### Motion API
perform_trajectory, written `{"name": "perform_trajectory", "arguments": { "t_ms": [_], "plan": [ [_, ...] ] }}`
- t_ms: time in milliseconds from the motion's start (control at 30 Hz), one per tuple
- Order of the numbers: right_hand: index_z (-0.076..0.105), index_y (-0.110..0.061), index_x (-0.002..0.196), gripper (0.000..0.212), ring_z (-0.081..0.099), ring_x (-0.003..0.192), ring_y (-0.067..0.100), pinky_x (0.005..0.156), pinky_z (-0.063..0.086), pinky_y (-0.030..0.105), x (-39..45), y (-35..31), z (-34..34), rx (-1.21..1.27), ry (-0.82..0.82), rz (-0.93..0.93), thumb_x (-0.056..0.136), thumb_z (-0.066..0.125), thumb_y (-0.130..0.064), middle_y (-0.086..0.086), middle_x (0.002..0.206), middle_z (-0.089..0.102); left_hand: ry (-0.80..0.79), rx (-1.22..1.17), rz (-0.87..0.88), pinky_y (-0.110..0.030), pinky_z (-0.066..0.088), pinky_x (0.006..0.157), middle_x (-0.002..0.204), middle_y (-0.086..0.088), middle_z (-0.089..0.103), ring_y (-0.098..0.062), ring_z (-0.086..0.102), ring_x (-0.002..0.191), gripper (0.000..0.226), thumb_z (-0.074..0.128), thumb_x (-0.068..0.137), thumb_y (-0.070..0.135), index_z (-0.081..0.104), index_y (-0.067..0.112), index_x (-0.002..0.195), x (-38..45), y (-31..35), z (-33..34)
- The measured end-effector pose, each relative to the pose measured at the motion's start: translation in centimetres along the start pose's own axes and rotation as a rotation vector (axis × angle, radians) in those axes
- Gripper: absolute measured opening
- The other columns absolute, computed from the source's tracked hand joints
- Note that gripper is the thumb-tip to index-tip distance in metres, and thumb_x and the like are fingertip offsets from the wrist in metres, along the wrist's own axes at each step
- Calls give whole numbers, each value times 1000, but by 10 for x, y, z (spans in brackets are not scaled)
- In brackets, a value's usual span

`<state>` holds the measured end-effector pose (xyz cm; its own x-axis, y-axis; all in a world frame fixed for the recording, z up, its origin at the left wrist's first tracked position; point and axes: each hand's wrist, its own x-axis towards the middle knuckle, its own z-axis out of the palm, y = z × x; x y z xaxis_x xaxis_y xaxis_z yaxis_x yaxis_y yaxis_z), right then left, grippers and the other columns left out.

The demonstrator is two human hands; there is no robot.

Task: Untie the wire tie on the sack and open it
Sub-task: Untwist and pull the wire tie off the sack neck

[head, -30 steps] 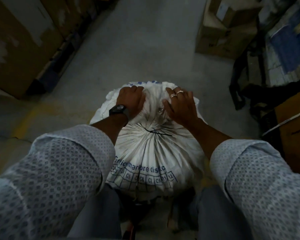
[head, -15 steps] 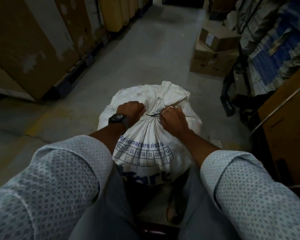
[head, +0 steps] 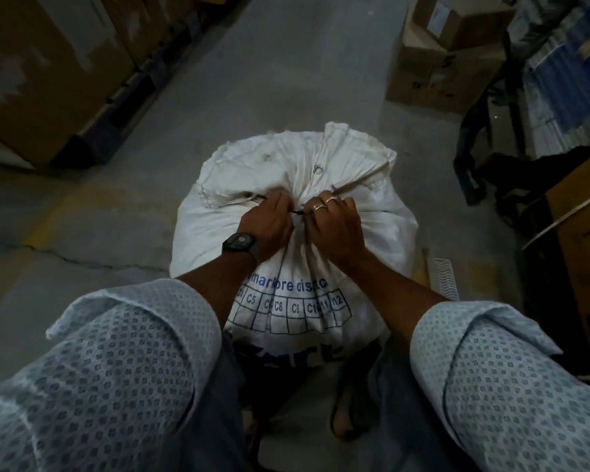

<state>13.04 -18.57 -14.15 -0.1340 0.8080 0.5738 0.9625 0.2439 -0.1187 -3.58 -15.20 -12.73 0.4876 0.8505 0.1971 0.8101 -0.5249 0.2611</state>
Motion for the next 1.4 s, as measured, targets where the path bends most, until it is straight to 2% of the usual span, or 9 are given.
{"name": "perform_trajectory", "arguments": {
  "t_ms": [200, 400, 633, 800, 1000, 1133, 1233, 1333, 1400],
  "plan": [
    [68, -15, 93, 16, 62, 85, 28, 70, 37, 39, 0, 8, 8, -7, -6, -64, 90, 58, -26, 7, 95, 67, 9, -17, 49, -42, 46, 54, 110, -14, 51, -35, 58, 71, 23, 39, 97, 29, 50, 10, 106, 6, -9, 15],
    [68, -16, 88, 18, 61, 80, 28, 70, 38, 40, 4, 6, 5, 9, 8, -100, 92, 55, -28, 6, 88, 67, -19, 29, 104, -39, 39, 49, 110, -15, 50, -37, 57, 69, 24, 40, 98, 29, 49, 8, 106, 11, -14, 9],
    [66, -17, 82, 9, 62, 77, 28, 68, 40, 40, 14, 2, 5, -31, 46, -127, 89, 61, -22, 5, 82, 66, -62, 86, 168, -41, 40, 52, 109, -15, 54, -38, 63, 75, 21, 54, 92, 24, 53, 8, 106, 18, -20, -3],
    [65, -17, 83, 6, 60, 74, 28, 69, 37, 39, 11, 3, 8, -50, 44, -154, 88, 62, -19, 4, 82, 66, -67, 138, 243, -42, 44, 56, 109, -18, 57, -38, 64, 77, 19, 52, 94, 19, 58, 6, 107, 20, -19, -9],
    [66, -16, 88, 7, 61, 76, 28, 68, 38, 39, 11, 6, 8, -64, 38, -170, 86, 61, -21, 5, 87, 67, -55, 198, 398, -36, 40, 45, 92, -22, 60, -37, 60, 60, 15, 58, 89, 14, 62, 0, 94, 19, -20, -13],
    [66, -17, 89, 8, 63, 82, 27, 69, 37, 39, 8, 19, 2, -82, 18, -189, 84, 62, -23, 3, 87, 68, -54, 174, 342, -44, 48, 60, 110, -18, 57, -37, 62, 71, 25, 40, 97, 25, 56, 7, 105, 18, -33, -14],
    [65, -17, 87, 9, 62, 79, 27, 69, 38, 39, 6, 25, -3, -79, 6, -164, 84, 61, -24, 3, 85, 68, -50, 171, 317, -45, 50, 67, 120, -14, 55, -35, 63, 80, 26, 39, 100, 27, 54, 10, 112, 15, -34, -16],
    [65, -17, 88, 9, 62, 81, 26, 71, 39, 40, 7, 22, -6, -78, -10, -139, 87, 60, -24, 3, 87, 67, -24, 136, 348, -40, 48, 59, 107, -15, 58, -34, 60, 80, 29, 42, 100, 30, 57, 7, 107, 14, -18, -21],
    [64, -18, 89, 8, 62, 85, 26, 72, 39, 40, 8, 19, -8, -70, -16, -124, 88, 60, -25, 2, 89, 67, -8, 134, 349, -35, 41, 53, 101, -13, 58, -32, 59, 75, 31, 46, 99, 35, 58, 7, 103, 12, -8, -24]
  ]
}}
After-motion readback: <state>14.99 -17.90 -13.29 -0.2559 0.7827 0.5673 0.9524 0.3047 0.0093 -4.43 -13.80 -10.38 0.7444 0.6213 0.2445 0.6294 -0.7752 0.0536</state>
